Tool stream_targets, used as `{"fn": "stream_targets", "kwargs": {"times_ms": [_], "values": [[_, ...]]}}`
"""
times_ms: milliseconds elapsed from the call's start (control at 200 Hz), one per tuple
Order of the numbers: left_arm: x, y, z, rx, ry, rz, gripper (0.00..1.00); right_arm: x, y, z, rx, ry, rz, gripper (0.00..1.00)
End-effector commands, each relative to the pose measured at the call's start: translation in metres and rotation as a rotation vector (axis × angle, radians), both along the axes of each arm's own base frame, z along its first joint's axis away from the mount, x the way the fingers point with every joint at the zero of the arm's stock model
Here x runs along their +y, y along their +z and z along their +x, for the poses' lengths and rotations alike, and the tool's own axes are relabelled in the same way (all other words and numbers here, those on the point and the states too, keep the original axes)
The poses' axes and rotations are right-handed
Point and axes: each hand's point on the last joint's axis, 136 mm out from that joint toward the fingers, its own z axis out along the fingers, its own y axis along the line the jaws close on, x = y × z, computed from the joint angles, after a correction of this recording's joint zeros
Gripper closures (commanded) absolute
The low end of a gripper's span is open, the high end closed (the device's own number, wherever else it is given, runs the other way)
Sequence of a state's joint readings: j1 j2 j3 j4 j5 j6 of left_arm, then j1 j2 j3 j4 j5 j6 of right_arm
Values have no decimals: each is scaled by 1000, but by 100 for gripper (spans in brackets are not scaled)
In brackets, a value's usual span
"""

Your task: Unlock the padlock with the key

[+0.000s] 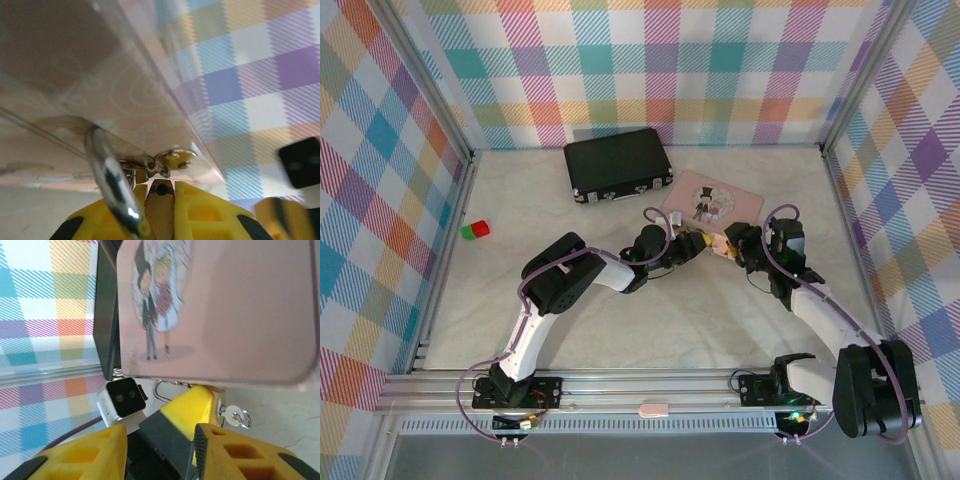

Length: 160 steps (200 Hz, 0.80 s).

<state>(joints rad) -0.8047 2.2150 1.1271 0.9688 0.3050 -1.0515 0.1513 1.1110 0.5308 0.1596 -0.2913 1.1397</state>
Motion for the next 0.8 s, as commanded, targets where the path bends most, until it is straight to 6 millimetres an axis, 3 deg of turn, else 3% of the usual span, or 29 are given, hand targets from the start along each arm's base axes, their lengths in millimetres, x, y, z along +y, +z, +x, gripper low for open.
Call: {"fn": "stream_targets", "kwargs": {"times_ms": [0,170,280,335,420,485,645,795], "values": [[0,5,-14,6,-33,57,100,-11,-16,-10,3,78,-231,58],[13,-27,-21,74,-31,204,100,-13,-5,-11,-34,164,-363,53],[17,-37,-25,102,-39,243,100,-6,1,-12,-54,236,-396,52],[19,-38,-26,106,-38,252,92,-1,2,-13,-63,270,-407,52],[24,-30,-25,107,-23,245,72,9,0,-15,-73,335,-443,50],[33,-23,-24,112,4,242,62,18,-4,-19,-64,382,-499,48],[67,-8,-20,139,76,254,48,44,-13,-29,-42,513,-618,43],[108,2,-13,173,150,250,43,67,-24,-39,-8,619,-711,43]]}}
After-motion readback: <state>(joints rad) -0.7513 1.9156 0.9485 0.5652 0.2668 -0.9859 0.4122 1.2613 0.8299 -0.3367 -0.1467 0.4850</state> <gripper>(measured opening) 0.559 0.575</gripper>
